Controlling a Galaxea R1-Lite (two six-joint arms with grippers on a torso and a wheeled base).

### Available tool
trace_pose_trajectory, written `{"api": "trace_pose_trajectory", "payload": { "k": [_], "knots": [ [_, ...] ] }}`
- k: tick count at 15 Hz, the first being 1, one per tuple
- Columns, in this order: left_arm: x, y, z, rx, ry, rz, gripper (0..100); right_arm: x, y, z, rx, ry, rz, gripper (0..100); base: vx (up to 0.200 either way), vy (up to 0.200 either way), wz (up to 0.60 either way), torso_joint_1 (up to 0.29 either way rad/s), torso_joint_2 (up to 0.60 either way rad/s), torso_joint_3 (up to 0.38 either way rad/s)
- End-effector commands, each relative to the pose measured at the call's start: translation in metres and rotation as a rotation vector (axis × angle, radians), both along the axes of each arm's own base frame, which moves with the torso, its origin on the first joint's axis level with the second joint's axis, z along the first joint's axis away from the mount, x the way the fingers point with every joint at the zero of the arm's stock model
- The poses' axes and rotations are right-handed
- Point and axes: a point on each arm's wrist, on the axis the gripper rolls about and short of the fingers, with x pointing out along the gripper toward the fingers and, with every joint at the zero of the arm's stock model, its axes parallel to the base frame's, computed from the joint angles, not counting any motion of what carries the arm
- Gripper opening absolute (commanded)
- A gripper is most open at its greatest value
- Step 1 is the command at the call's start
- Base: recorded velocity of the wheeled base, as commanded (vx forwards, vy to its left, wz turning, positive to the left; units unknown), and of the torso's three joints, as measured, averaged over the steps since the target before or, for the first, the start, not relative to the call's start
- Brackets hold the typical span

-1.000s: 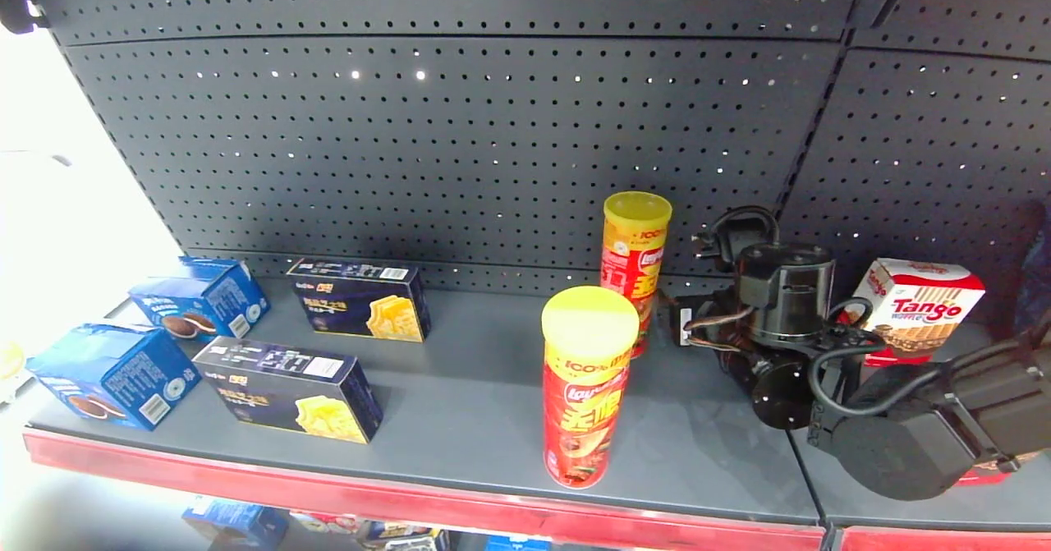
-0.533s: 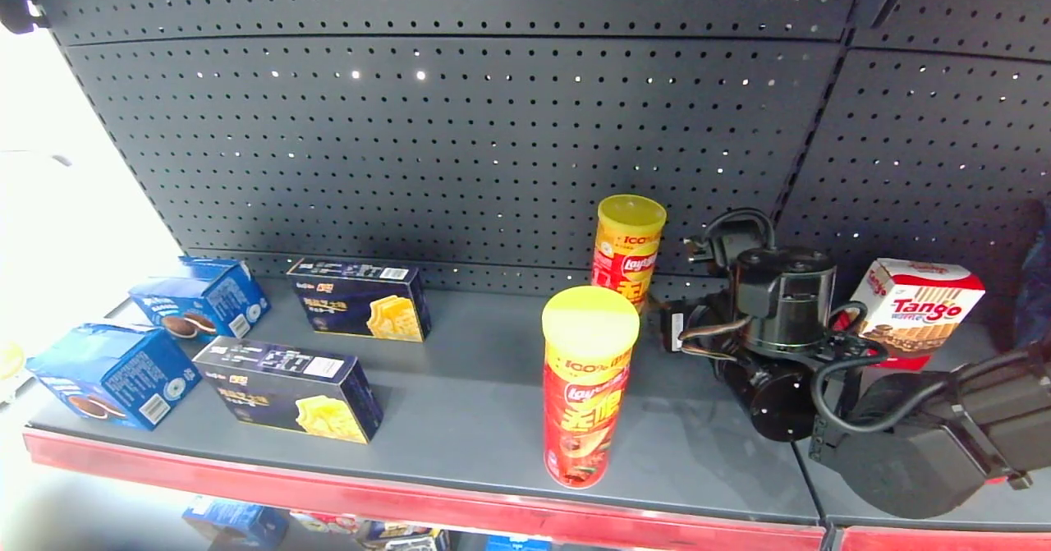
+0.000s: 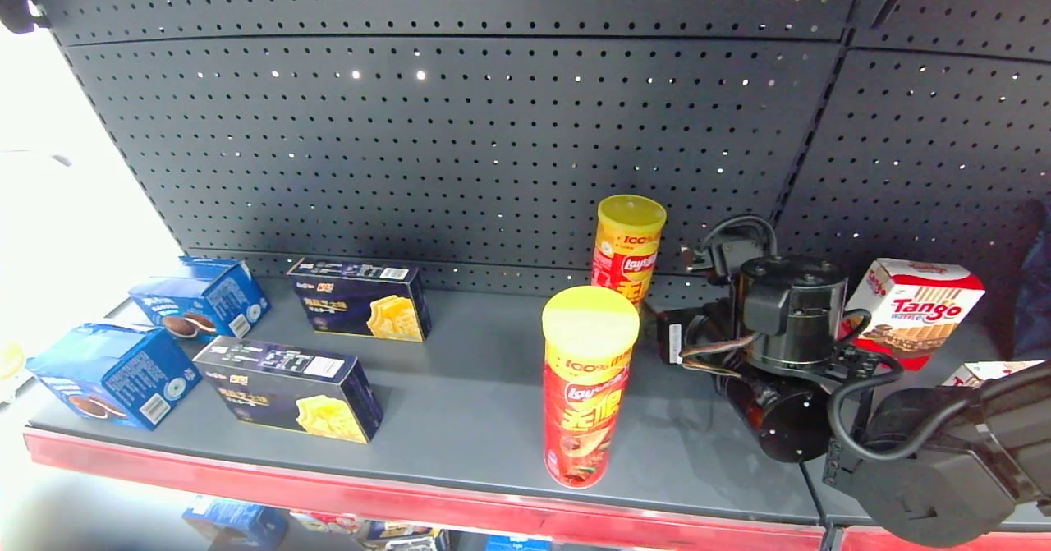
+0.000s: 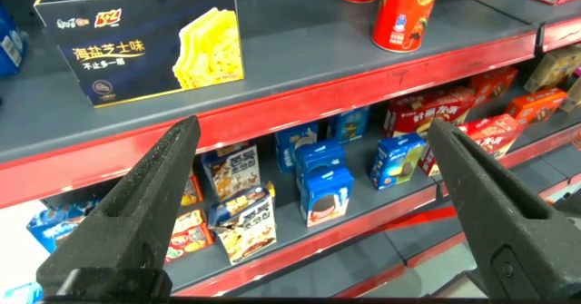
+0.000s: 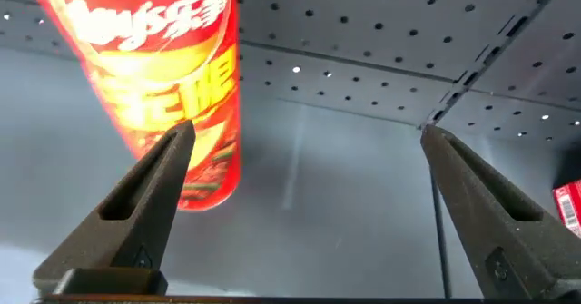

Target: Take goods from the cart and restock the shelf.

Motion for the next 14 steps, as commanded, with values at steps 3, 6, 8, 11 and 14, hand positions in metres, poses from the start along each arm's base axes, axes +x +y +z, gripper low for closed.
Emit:
{"api": "trace_pose_trajectory", "payload": {
  "k": [3, 6, 8, 11, 14],
  "knots": [
    [0.000, 0.000, 0.000, -0.001, -0.001, -0.001, 100, 0.010, -0.018, -0.003, -0.017, 0.017, -0.061, 100, 0.000, 0.000, 0.00, 0.000, 0.00, 0.000],
    [0.000, 0.000, 0.000, -0.001, -0.001, -0.001, 100, 0.031, -0.020, -0.007, -0.005, 0.014, -0.091, 100, 0.000, 0.000, 0.00, 0.000, 0.00, 0.000],
    [0.000, 0.000, 0.000, -0.001, -0.001, 0.001, 100, 0.037, -0.013, -0.010, 0.007, 0.009, -0.081, 100, 0.000, 0.000, 0.00, 0.000, 0.00, 0.000],
    [0.000, 0.000, 0.000, -0.001, -0.001, 0.001, 100, 0.032, -0.005, -0.011, 0.006, 0.011, -0.049, 100, 0.000, 0.000, 0.00, 0.000, 0.00, 0.000],
    [0.000, 0.000, 0.000, -0.001, -0.001, -0.001, 100, 0.025, 0.002, -0.011, 0.007, 0.012, -0.022, 100, 0.000, 0.000, 0.00, 0.000, 0.00, 0.000]
  ]
}}
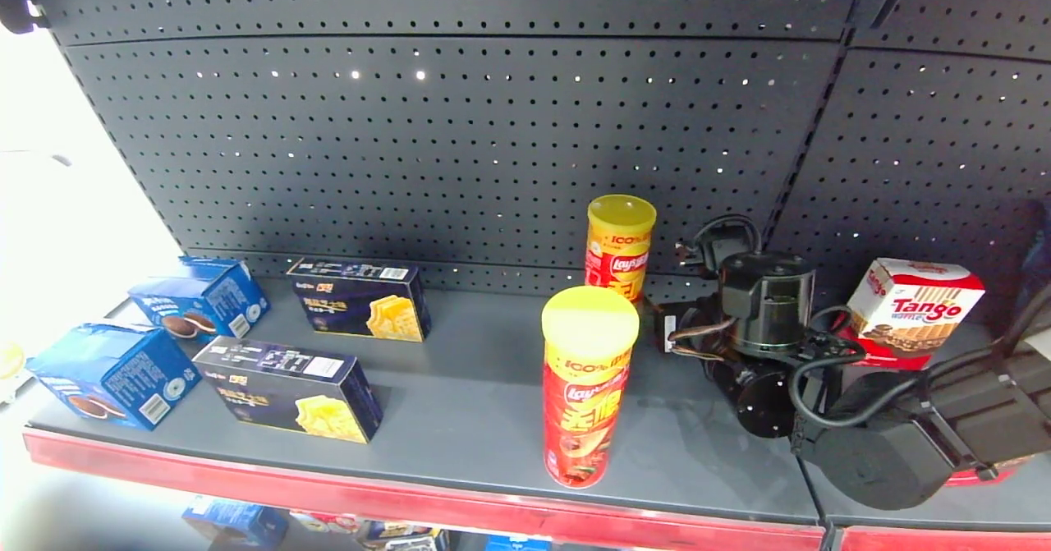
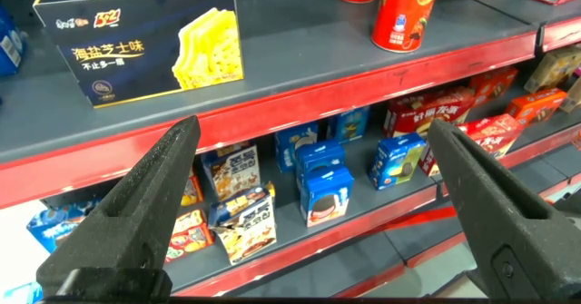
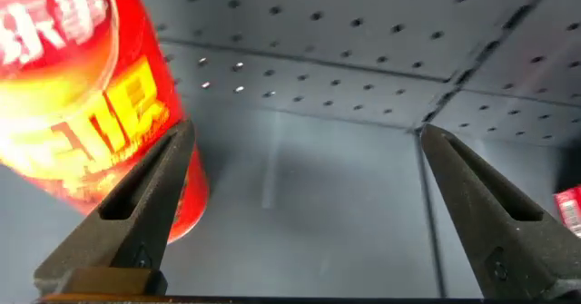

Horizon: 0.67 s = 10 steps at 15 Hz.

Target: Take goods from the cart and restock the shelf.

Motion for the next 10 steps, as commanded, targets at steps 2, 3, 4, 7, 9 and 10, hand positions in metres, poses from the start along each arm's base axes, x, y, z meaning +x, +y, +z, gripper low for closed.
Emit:
{"api": "trace_pose_trajectory", "payload": {
  "k": [2, 3, 4, 7, 9, 10],
  "knots": [
    [0.000, 0.000, 0.000, -0.001, -0.001, -0.001, 100, -0.004, 0.008, -0.003, -0.004, 0.004, 0.023, 100, 0.000, 0.000, 0.00, 0.000, 0.00, 0.000],
    [0.000, 0.000, 0.000, 0.000, 0.001, -0.001, 100, -0.006, 0.010, -0.002, 0.000, 0.003, 0.031, 100, 0.000, 0.000, 0.00, 0.000, 0.00, 0.000],
    [0.000, 0.000, 0.000, 0.000, 0.001, -0.001, 100, -0.006, 0.009, -0.002, -0.002, 0.002, 0.025, 100, 0.000, 0.000, 0.00, 0.000, 0.00, 0.000],
    [0.000, 0.000, 0.000, -0.001, -0.001, 0.001, 100, -0.007, 0.000, 0.000, -0.003, 0.001, -0.001, 100, 0.000, 0.000, 0.00, 0.000, 0.00, 0.000],
    [0.000, 0.000, 0.000, 0.000, 0.001, -0.001, 100, -0.010, -0.011, 0.014, 0.011, -0.025, -0.016, 100, 0.000, 0.000, 0.00, 0.000, 0.00, 0.000],
    [0.000, 0.000, 0.000, -0.001, -0.001, 0.001, 100, -0.015, -0.016, 0.019, 0.013, -0.031, -0.012, 100, 0.000, 0.000, 0.00, 0.000, 0.00, 0.000]
  ]
}}
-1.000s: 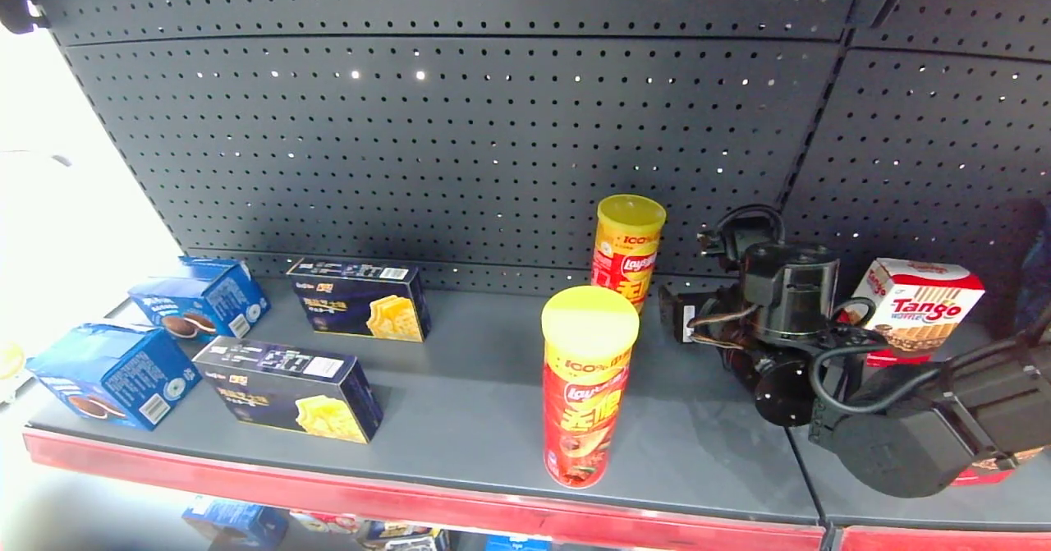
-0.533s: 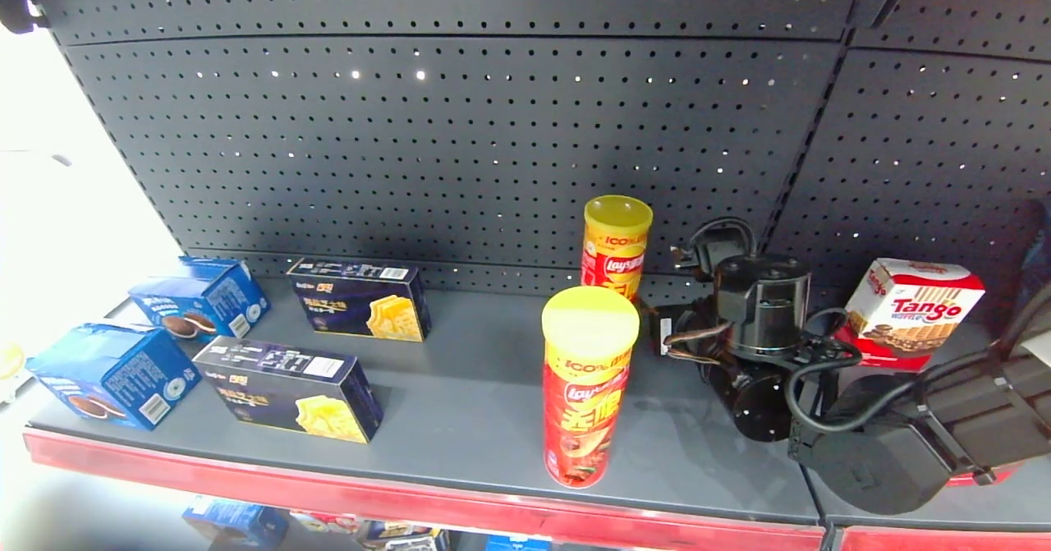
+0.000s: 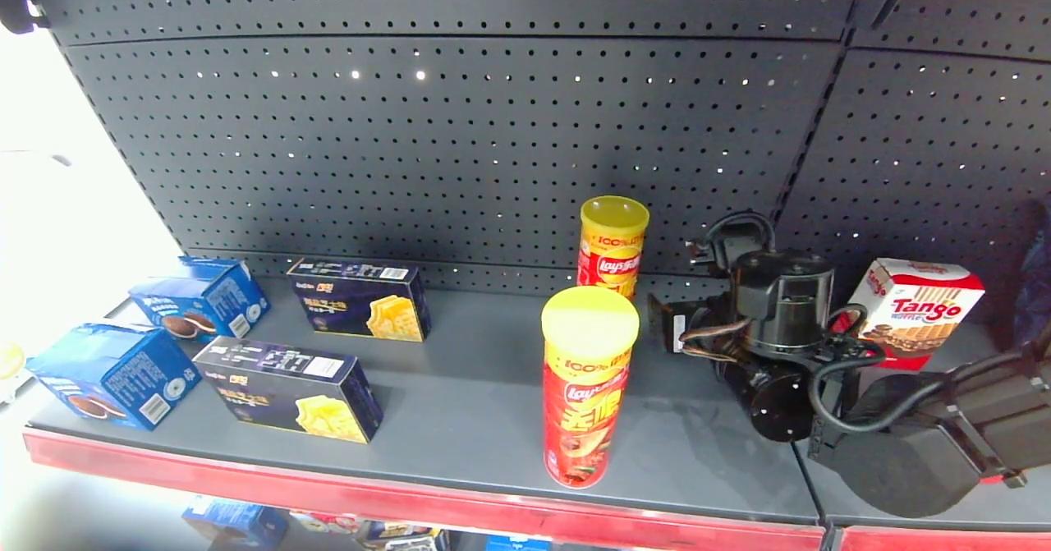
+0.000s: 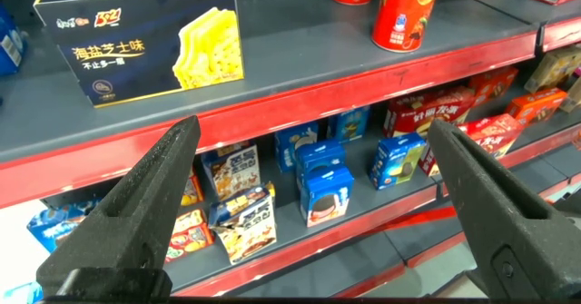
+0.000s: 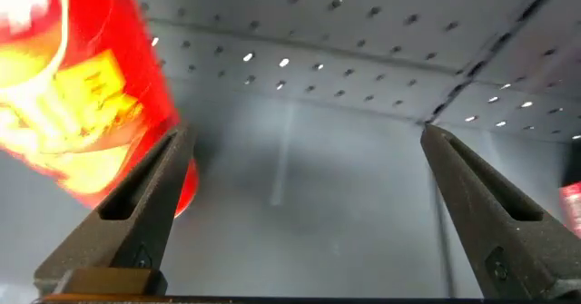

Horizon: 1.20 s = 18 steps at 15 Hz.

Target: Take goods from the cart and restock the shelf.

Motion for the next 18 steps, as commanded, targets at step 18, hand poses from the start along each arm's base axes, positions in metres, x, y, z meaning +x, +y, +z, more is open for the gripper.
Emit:
{"api": "trace_pose_trajectory", "payload": {
  "k": [18],
  "knots": [
    [0.000, 0.000, 0.000, -0.001, -0.001, -0.001, 100, -0.271, -0.201, -0.043, 0.006, -0.192, 0.002, 100, 0.000, 0.000, 0.00, 0.000, 0.00, 0.000]
  ]
}}
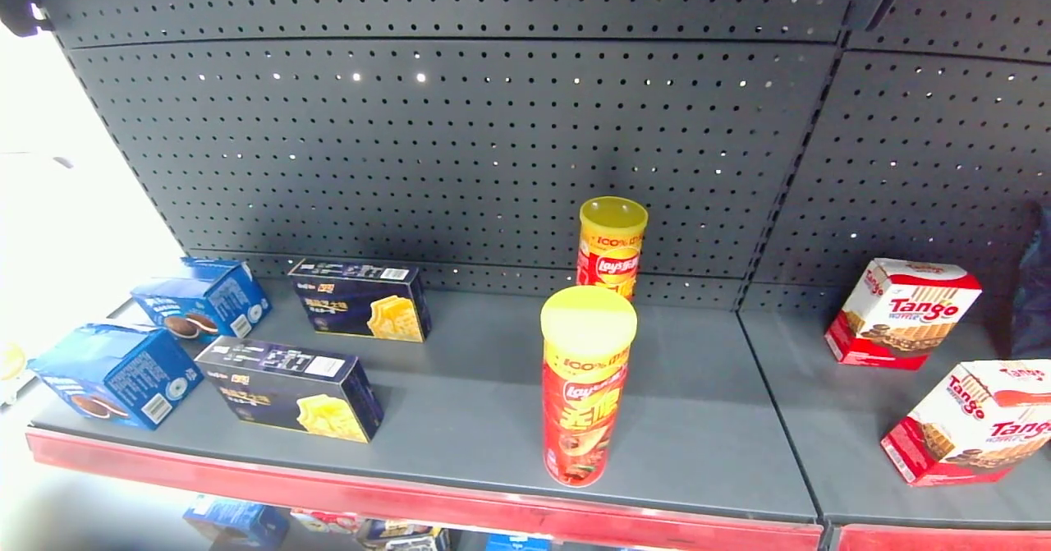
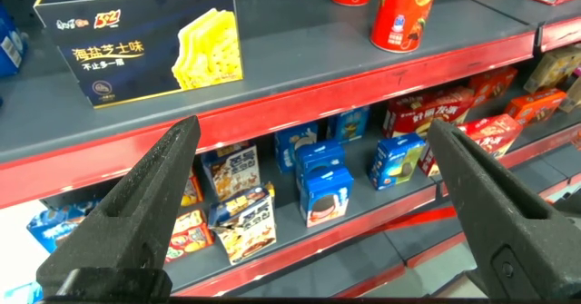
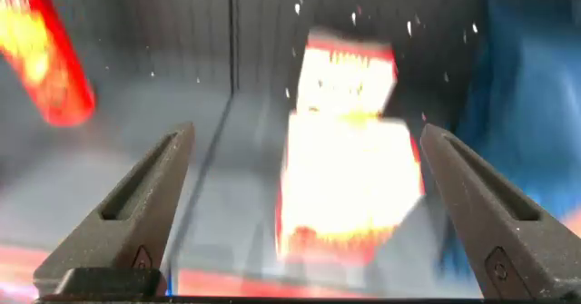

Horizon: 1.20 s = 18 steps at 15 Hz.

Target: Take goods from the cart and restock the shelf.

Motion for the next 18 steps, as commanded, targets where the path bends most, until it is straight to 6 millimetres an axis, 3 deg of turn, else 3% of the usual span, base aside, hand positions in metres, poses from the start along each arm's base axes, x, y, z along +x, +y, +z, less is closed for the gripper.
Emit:
{"api": "trace_pose_trajectory", "payload": {
  "k": [1, 6, 8, 18],
  "knots": [
    [0.000, 0.000, 0.000, -0.001, -0.001, 0.000, 100, -0.033, -0.004, -0.045, 0.052, -0.037, 0.014, 100, 0.000, 0.000, 0.00, 0.000, 0.00, 0.000],
    [0.000, 0.000, 0.000, -0.001, -0.001, 0.000, 100, -0.043, -0.003, -0.063, 0.104, 0.027, 0.004, 100, 0.000, 0.000, 0.00, 0.000, 0.00, 0.000],
    [0.000, 0.000, 0.000, -0.001, -0.001, 0.000, 100, -0.052, -0.002, -0.081, 0.105, 0.098, -0.042, 100, 0.000, 0.000, 0.00, 0.000, 0.00, 0.000],
    [0.000, 0.000, 0.000, 0.000, 0.001, 0.002, 100, -0.056, -0.003, -0.082, 0.101, 0.026, -0.010, 100, 0.000, 0.000, 0.00, 0.000, 0.00, 0.000]
  ]
}}
